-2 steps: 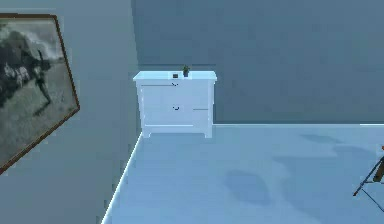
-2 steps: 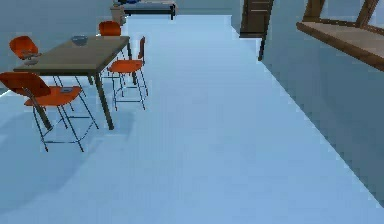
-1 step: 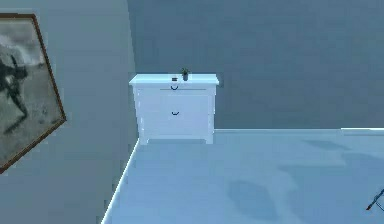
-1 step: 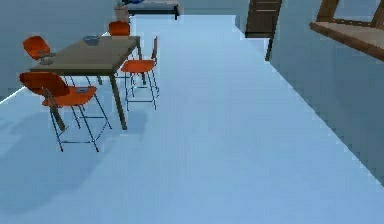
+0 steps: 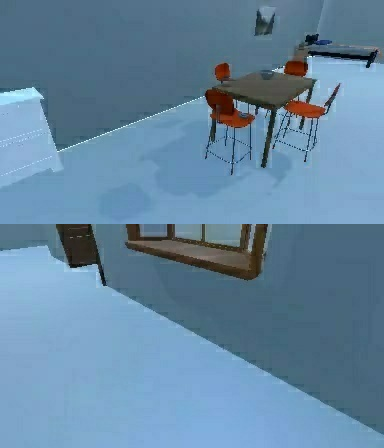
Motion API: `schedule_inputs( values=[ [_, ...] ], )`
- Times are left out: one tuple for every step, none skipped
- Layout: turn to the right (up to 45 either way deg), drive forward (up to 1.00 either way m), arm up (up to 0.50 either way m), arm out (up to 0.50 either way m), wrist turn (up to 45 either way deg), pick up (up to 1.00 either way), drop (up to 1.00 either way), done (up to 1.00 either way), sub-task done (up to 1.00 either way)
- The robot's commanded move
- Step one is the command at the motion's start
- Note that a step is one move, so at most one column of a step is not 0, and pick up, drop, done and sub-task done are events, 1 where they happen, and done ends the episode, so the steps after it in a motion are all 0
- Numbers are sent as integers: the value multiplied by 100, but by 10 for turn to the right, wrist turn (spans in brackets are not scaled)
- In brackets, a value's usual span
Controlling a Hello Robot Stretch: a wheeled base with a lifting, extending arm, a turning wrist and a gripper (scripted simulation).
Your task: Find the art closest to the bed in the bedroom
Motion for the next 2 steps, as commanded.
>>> schedule_inputs(
  values=[
    [450,0,0,0,0,0,0,0,0],
    [30,0,0,0,0,0,0,0,0]
  ],
)
